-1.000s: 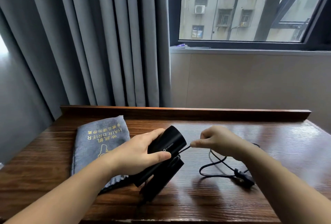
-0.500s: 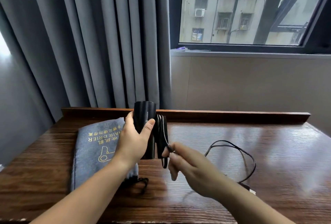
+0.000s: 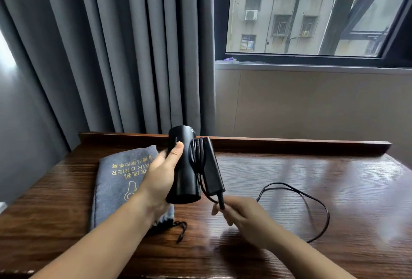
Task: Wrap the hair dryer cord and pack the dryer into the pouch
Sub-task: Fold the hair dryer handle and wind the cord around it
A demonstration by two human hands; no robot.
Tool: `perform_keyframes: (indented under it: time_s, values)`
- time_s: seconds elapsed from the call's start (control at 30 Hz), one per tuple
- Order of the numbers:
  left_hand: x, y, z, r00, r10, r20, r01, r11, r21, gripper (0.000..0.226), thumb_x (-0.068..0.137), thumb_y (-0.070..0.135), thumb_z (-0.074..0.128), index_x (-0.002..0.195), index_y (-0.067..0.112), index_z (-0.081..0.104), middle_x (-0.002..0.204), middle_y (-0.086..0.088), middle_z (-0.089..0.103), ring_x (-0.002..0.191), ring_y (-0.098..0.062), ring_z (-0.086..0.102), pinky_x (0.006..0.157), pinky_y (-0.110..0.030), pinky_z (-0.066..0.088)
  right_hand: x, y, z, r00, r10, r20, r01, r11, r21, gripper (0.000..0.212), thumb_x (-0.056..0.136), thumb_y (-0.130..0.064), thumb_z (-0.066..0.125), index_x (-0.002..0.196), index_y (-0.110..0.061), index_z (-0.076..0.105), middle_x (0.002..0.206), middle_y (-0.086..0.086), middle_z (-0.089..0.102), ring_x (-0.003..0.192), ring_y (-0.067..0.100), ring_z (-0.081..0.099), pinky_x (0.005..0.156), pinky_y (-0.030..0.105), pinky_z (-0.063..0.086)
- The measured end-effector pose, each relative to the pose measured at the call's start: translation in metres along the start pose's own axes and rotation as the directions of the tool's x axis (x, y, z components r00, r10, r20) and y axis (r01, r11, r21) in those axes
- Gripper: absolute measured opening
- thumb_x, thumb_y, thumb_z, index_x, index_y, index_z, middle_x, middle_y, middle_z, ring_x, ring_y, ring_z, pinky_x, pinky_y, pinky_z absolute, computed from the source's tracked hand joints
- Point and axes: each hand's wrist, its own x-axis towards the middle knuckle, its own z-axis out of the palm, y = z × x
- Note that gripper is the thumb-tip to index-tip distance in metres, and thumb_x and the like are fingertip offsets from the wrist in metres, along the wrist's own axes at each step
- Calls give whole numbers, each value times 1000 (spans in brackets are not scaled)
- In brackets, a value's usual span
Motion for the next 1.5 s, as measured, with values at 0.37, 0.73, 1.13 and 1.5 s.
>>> perform_keyframes:
  time_s: [0.37, 0.73, 1.13, 1.5]
  values:
    - [-8, 4, -10, 890, -79, 448, -275, 690, 670, 35, 93, 39, 62, 127, 32, 58, 120, 9, 70, 113, -5, 64, 99, -28, 48, 31, 25, -61, 999, 24, -31, -33, 937, -349, 55, 61, -78, 60, 56, -25, 45, 51, -6, 43, 51, 9, 35, 51, 29, 27]
    - [-7, 14, -9, 877, -117, 466, -433, 226, 872, 43, 83, 60, 61, 120, 40, 49, 104, 15, 62, 95, -4, 61, 87, -32, 52, 35, 30, -83, 990, 37, -137, -114, 784, -610, 75, 56, -93, 42, 58, -18, 47, 54, -1, 52, 58, 17, 46, 50, 32, 33]
    - [-5, 4, 13, 957, 208, 203, -233, 128, 964, 64, 86, 67, 49, 136, 32, 29, 122, 4, 53, 111, -26, 57, 88, -46, 51, 36, -42, -72, 831, -220, -511, -109, 837, -537, 43, 89, -56, 52, 66, -20, 53, 58, -9, 47, 64, 19, 52, 57, 32, 35]
    - [5, -1, 11, 894, 415, -167, -210, 718, 664, 47, 91, 49, 58, 128, 23, 47, 110, 5, 62, 101, -17, 56, 86, -30, 42, 5, -74, -11, 974, -139, -177, 130, 990, -62, 16, 100, -22, 38, 107, -30, 51, 75, -4, 65, 67, 9, 56, 63, 30, 45]
